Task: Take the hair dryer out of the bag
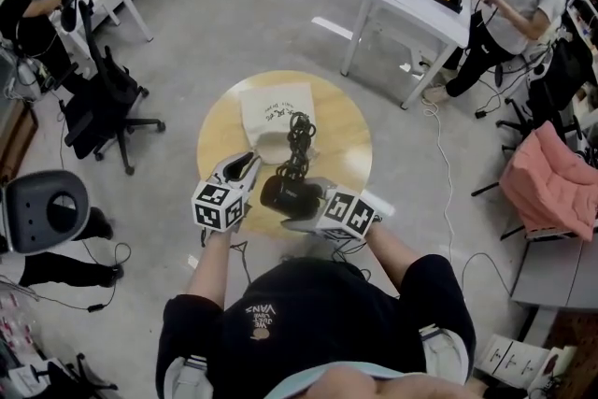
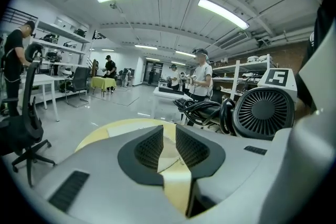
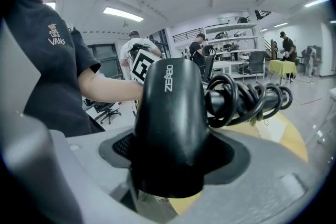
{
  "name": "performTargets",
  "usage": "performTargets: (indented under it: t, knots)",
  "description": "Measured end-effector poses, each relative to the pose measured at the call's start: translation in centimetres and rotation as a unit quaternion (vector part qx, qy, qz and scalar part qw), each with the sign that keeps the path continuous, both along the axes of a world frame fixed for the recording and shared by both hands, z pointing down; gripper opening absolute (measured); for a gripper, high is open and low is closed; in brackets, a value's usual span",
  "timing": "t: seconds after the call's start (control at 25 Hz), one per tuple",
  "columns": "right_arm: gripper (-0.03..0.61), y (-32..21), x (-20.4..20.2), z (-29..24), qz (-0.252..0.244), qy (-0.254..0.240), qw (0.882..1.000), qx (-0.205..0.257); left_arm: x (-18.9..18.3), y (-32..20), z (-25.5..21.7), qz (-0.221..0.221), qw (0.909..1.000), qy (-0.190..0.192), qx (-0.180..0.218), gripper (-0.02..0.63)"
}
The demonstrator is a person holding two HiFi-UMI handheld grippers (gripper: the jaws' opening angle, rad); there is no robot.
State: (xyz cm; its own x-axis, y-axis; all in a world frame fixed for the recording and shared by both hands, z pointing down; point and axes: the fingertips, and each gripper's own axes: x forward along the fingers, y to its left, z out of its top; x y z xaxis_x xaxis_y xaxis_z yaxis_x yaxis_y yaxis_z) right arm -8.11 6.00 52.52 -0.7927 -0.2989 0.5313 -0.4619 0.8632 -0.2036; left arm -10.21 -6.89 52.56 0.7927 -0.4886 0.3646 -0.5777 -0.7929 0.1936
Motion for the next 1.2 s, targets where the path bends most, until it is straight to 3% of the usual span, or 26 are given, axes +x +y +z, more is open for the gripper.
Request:
performTargets:
  t: [0.52, 0.8, 1.2]
  knots:
    - [0.357, 0.4, -0.8, -3.5, 0.046, -0.092, 0.995, 0.021, -2.5, 3.7, -3.4, -0.010, 0.9988, 0.033, 0.034, 0.034]
    - [0.357, 0.5, -0.4, -4.8, 0.061, -0.112, 0.991, 0.039, -2.6, 5.3, -4.2, -0.011, 0.9981, 0.038, 0.046, 0.029]
    - [0.357, 1.3, -0.7, -6.3, 0.076, -0.156, 0.984, 0.045, -3.9, 8.7, -4.2, -0.038, 0.9966, 0.068, 0.028, 0.029]
